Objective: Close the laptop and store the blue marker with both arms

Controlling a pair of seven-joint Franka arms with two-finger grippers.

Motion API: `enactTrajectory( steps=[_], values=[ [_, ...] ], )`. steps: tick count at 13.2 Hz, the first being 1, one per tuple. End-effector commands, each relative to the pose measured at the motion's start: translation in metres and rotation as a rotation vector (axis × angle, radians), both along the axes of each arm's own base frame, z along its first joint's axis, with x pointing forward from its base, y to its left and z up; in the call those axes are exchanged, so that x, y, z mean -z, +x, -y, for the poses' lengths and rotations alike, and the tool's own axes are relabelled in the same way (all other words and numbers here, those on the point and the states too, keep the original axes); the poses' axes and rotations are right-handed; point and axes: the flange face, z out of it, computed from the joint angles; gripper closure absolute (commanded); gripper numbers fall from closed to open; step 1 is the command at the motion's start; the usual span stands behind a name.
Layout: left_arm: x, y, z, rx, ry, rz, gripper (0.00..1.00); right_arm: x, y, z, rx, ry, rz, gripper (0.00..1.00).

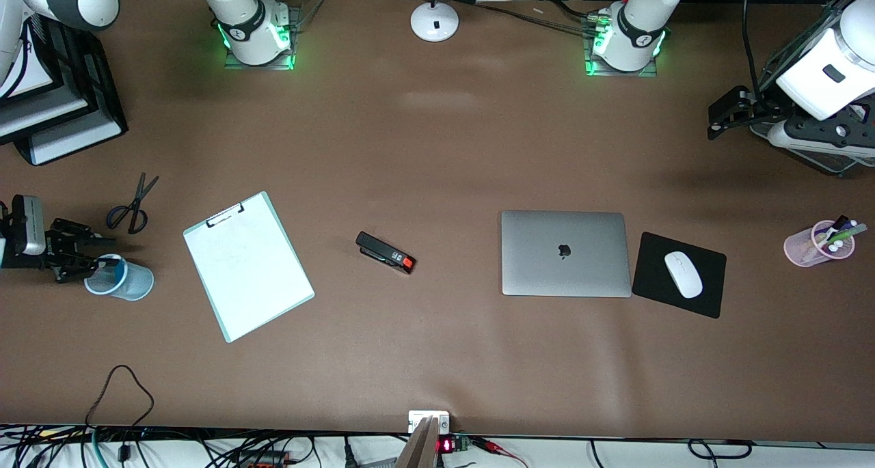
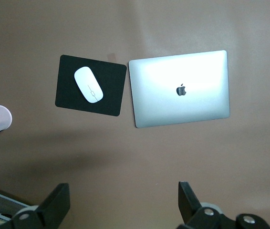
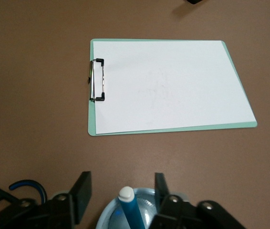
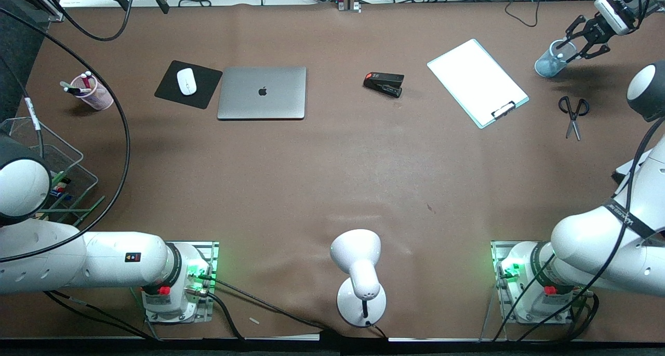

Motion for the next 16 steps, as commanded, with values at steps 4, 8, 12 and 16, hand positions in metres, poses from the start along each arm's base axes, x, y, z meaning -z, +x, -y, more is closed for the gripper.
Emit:
enactTrajectory(
  steps=[4,8,12,16],
  values=[
    [0.002,-0.001,0.001,0.011,-0.008,-0.008,0.0,-0.075,-0.008,-0.013,0.221,-0.051,-0.078,0.0],
    [0.001,-0.001,0.001,0.012,-0.007,-0.006,0.0,-0.129,-0.019,-0.04,0.419,-0.115,-0.169,0.0],
    [0.0,-0.001,0.001,0.015,-0.007,-0.004,0.0,-0.176,-0.019,-0.081,0.626,-0.214,-0.256,0.0],
    [0.0,-0.001,0.001,0.015,-0.008,-0.005,0.0,-0.215,-0.016,-0.132,0.824,-0.312,-0.303,0.0]
  ],
)
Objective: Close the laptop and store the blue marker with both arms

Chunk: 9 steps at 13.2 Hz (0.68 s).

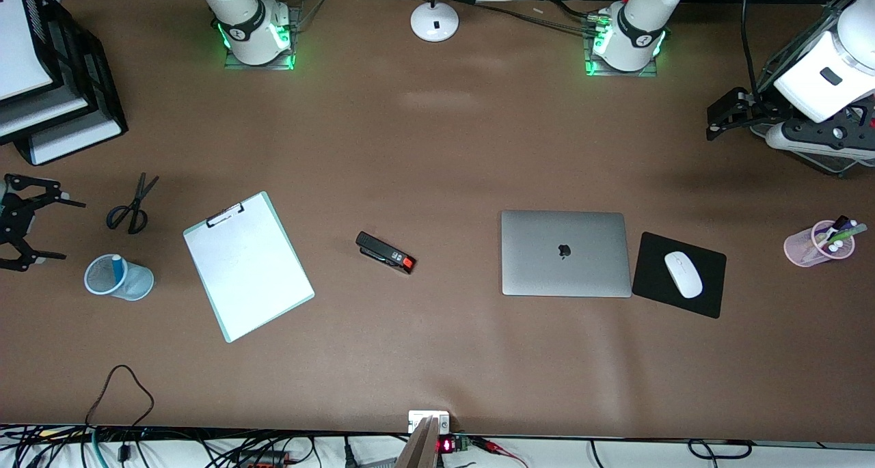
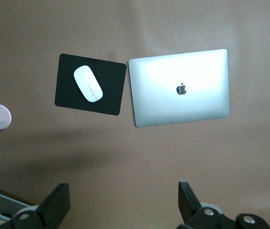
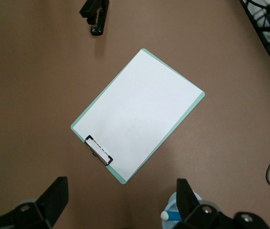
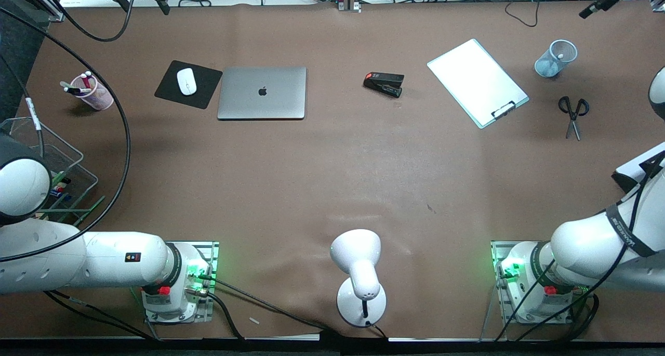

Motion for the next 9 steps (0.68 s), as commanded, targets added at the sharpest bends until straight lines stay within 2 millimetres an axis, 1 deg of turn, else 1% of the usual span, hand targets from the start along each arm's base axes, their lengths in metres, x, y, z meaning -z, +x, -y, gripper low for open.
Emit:
enactTrajectory(
  steps=[1,4,6,9],
  values=[
    [-0.002,-0.002,0.0,0.014,-0.007,0.0,0.0,-0.018,-0.01,-0.028,0.15,-0.061,-0.056,0.0],
    [-0.002,-0.002,0.0,0.014,-0.007,-0.003,0.0,-0.023,-0.024,-0.048,0.418,-0.092,-0.177,0.0],
    [-0.002,-0.002,0.0,0.014,-0.007,-0.003,0.0,-0.028,-0.032,-0.061,0.549,-0.155,-0.231,0.0],
    [-0.001,-0.002,0.001,0.016,-0.008,-0.005,0.0,-0.026,-0.042,-0.069,0.719,-0.206,-0.304,0.0]
  ],
)
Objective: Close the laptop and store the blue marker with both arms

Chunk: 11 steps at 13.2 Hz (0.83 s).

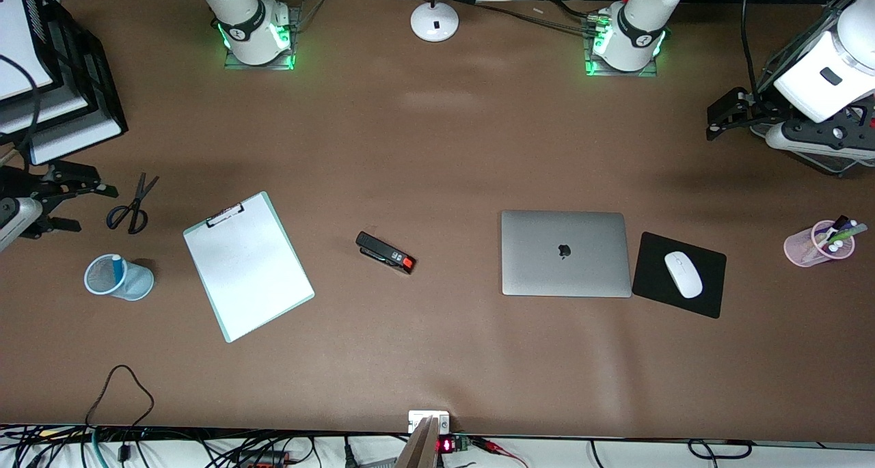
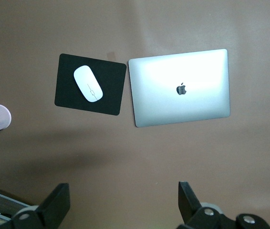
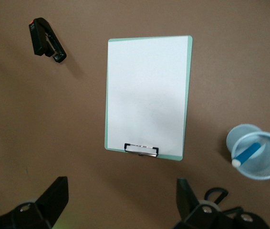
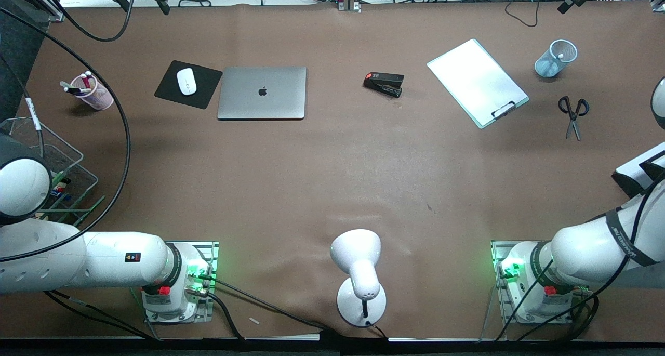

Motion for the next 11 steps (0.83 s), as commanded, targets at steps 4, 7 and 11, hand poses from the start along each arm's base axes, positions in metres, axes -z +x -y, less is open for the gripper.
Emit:
enactTrajectory(
  steps=[4,7,11],
  values=[
    [0.0,-0.002,0.001,0.016,-0.008,-0.008,0.0,-0.01,-0.021,-0.023,0.291,-0.15,-0.114,0.0],
    [-0.001,-0.003,0.001,0.017,-0.008,-0.008,0.0,-0.021,-0.03,-0.046,0.432,-0.244,-0.172,0.0],
    [-0.003,-0.002,-0.001,0.016,-0.009,-0.003,0.0,-0.05,-0.042,-0.043,0.452,-0.378,-0.121,0.0]
  ],
)
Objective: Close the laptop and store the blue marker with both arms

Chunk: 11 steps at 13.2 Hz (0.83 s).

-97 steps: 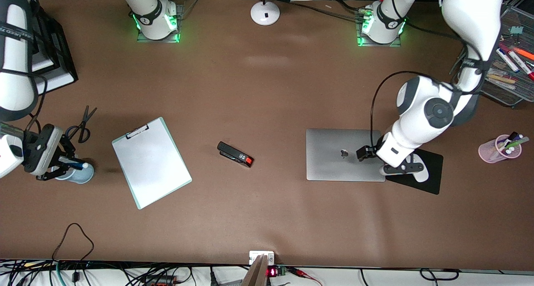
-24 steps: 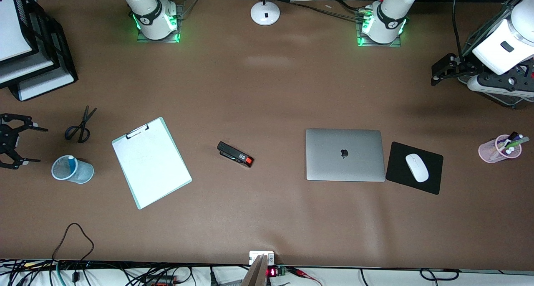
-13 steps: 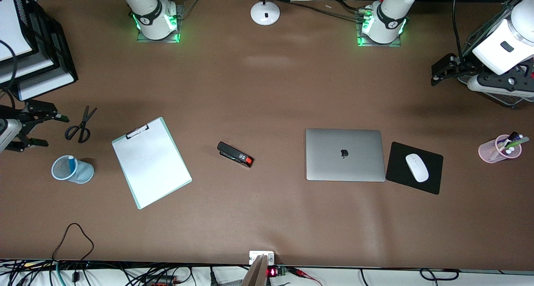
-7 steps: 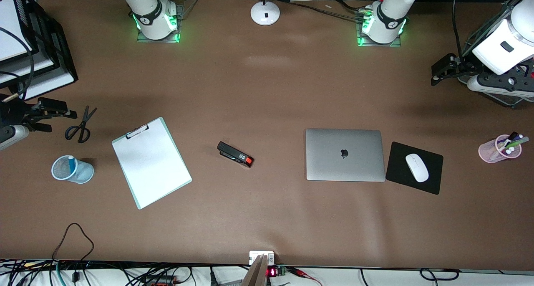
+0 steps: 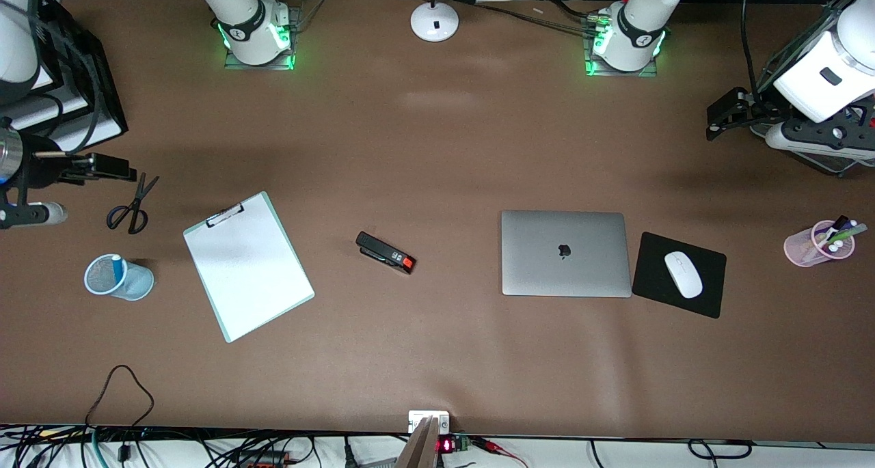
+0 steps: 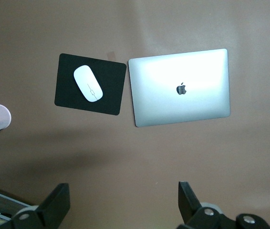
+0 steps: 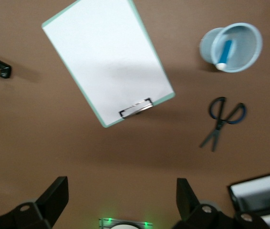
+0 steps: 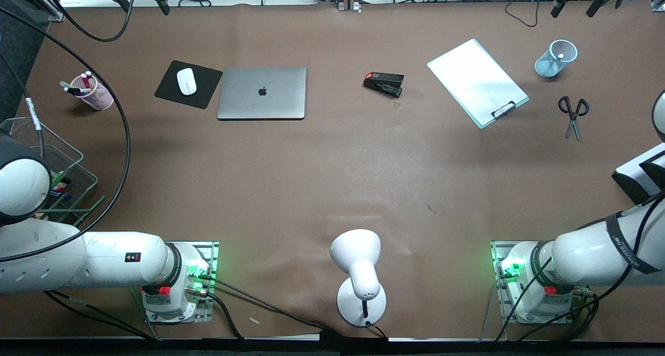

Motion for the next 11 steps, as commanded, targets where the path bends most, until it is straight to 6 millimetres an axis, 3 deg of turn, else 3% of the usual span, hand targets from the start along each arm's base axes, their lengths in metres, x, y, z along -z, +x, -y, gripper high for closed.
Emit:
enactTrajectory(
  steps=[1,2,3,9,11],
  values=[
    [-0.003,-0.001,-0.001,0.014,-0.009,0.001,0.0,-0.023,-0.012,0.025,0.028,-0.071,0.033,0.0],
    [-0.001,0.0,-0.002,0.013,-0.009,-0.001,0.0,-0.026,-0.012,0.044,0.07,-0.072,0.055,0.0],
    [-0.001,0.001,-0.004,0.01,-0.01,-0.001,0.0,-0.03,-0.014,0.049,0.084,-0.062,0.065,0.0],
    [-0.005,0.0,-0.004,0.011,-0.01,0.008,0.0,-0.057,-0.027,0.027,0.152,-0.053,0.121,0.0],
    [-0.006,0.0,0.0,0.016,-0.01,0.007,0.0,-0.057,-0.032,0.027,0.15,-0.051,0.131,0.0]
  ],
)
